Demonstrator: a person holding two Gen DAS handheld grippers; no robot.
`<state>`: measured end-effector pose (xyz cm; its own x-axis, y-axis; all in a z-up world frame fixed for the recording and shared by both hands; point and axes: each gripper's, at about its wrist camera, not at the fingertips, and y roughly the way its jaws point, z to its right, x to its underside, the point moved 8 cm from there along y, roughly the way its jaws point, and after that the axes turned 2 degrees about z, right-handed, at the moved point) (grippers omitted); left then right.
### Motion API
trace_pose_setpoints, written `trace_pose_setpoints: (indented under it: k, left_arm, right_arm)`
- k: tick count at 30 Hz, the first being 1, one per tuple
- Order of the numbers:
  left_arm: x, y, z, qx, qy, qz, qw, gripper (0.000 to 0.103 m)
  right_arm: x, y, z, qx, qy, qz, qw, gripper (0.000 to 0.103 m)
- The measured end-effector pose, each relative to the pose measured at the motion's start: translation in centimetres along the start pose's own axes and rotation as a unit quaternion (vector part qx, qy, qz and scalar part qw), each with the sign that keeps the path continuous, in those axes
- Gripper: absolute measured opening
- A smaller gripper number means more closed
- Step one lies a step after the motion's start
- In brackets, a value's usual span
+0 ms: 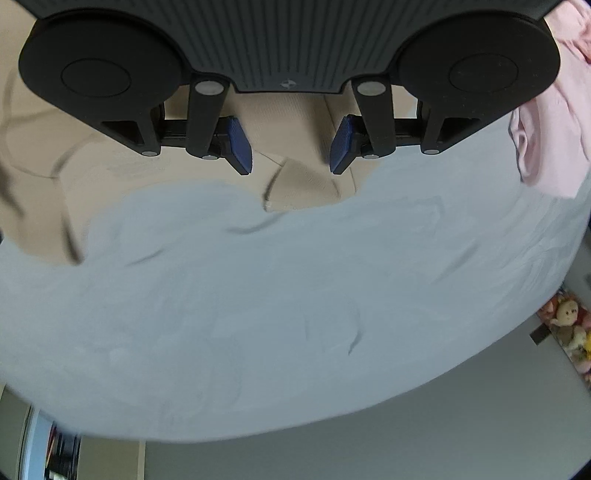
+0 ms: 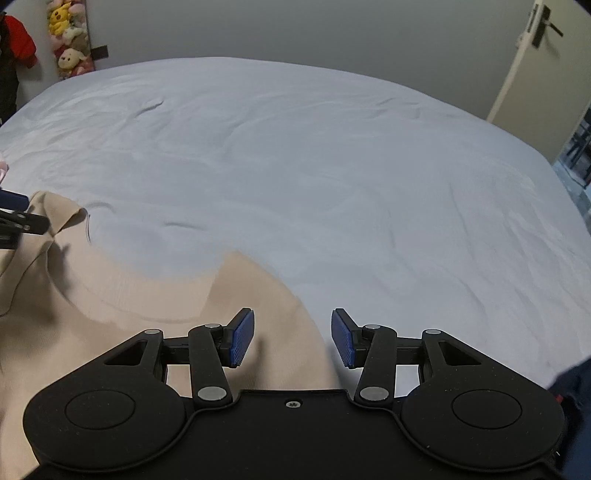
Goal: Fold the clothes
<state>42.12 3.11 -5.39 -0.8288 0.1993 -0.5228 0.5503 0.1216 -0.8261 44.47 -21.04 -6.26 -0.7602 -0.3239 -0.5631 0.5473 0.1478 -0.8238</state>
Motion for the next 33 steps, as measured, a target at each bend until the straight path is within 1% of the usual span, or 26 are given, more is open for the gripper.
trace_pose_setpoints:
  k: [4,6,7,8,9,10,11,14,15,16,18,20,23,24,25,26,27,28,29,31,33]
  left_arm:
    - [-0.3,2.1,0.6,0.008,0.009,-0.007,0.9999,0.045]
    - [-0.5,2.8,0.6,-0.004,0.021,-0.011,0.9997,0.044]
    - [-0.6,3.4,0.8,-0.005,0.022,-0.017,0.9996,0.034]
    - [-0.6,3.9,1.0,-0.005,0.024,-0.023,0.9994,0.022]
    - [-0.6,4.2,1.1,-0.002,0.023,-0.027,0.9994,0.018]
    - [-0.5,4.6,1.2,0.004,0.020,-0.031,0.9993,0.012]
    - [-0.6,4.8,1.3,0.008,0.017,-0.029,0.9994,0.003]
    - [-1.4,4.7,1.0,0.017,0.008,-0.012,0.9998,0.001]
    - [-1.9,4.7,1.0,0.017,0.002,-0.011,0.9998,0.001]
    - [-2.7,4.6,0.4,0.020,-0.021,-0.005,0.9996,0.001]
    - [-3.4,4.4,-0.6,0.022,-0.047,0.002,0.9987,0.000]
    - [-4.6,4.1,-1.9,0.018,-0.084,0.019,0.9961,0.000]
    - [-5.4,4.0,-3.1,0.028,-0.119,0.021,0.9923,0.001]
    - [-5.3,3.9,-3.2,0.030,-0.119,0.020,0.9922,0.001]
    - [-5.2,3.8,-3.4,0.032,-0.118,0.019,0.9924,0.005]
    - [-5.0,3.6,-3.4,0.033,-0.101,0.020,0.9941,0.011]
    - [-4.7,3.4,-3.5,0.031,-0.085,0.021,0.9957,0.014]
    - [-4.4,3.1,-3.7,0.030,-0.068,0.022,0.9970,0.020]
    - [-4.1,2.9,-4.1,0.031,-0.052,0.022,0.9979,0.027]
    - [-2.5,2.4,-5.0,0.037,-0.033,0.018,0.9986,0.034]
    - [-1.2,2.2,-5.8,0.041,-0.018,0.016,0.9988,0.035]
  right_arm:
    - [-0.3,1.6,-1.2,-0.008,-0.012,0.000,1.000,0.044]
    - [-0.4,2.3,-1.7,-0.011,-0.015,-0.001,1.000,0.044]
    - [-0.4,2.6,-1.9,-0.012,-0.016,0.000,1.000,0.044]
    - [-0.4,2.8,-2.1,-0.013,-0.016,0.001,1.000,0.044]
    - [-0.4,3.0,-2.2,-0.014,-0.017,0.003,1.000,0.044]
    - [-0.5,3.1,-2.4,-0.013,-0.021,0.007,1.000,0.044]
    - [-0.7,3.2,-2.5,-0.011,-0.025,0.010,1.000,0.044]
    - [-0.9,3.1,-2.6,-0.004,-0.045,0.016,0.999,0.044]
    - [-1.0,3.1,-2.5,0.000,-0.048,0.016,0.999,0.044]
    - [-1.3,3.2,-2.4,0.005,-0.050,0.018,0.999,0.044]
    - [-1.7,3.3,-2.3,0.008,-0.047,0.020,0.999,0.044]
    - [-2.1,3.2,-1.9,0.014,-0.043,0.025,0.999,0.044]
    - [-2.6,3.4,-1.3,0.018,-0.032,0.025,0.999,0.044]
    - [-2.7,3.4,-1.0,0.019,-0.027,0.023,0.999,0.044]
    - [-2.8,3.4,-0.6,0.017,-0.018,0.021,0.999,0.044]
    - [-2.9,3.5,-0.3,0.015,-0.013,0.020,1.000,0.044]
    - [-2.9,3.5,-0.1,0.013,-0.011,0.018,1.000,0.044]
    - [-2.8,3.4,0.3,0.012,-0.009,0.016,1.000,0.044]
    - [-2.7,3.4,0.7,0.010,-0.007,0.013,1.000,0.044]
    - [-2.3,3.4,1.3,0.003,-0.001,0.003,1.000,0.044]
    - [-1.9,3.3,1.8,-0.004,0.008,-0.001,1.000,0.044]
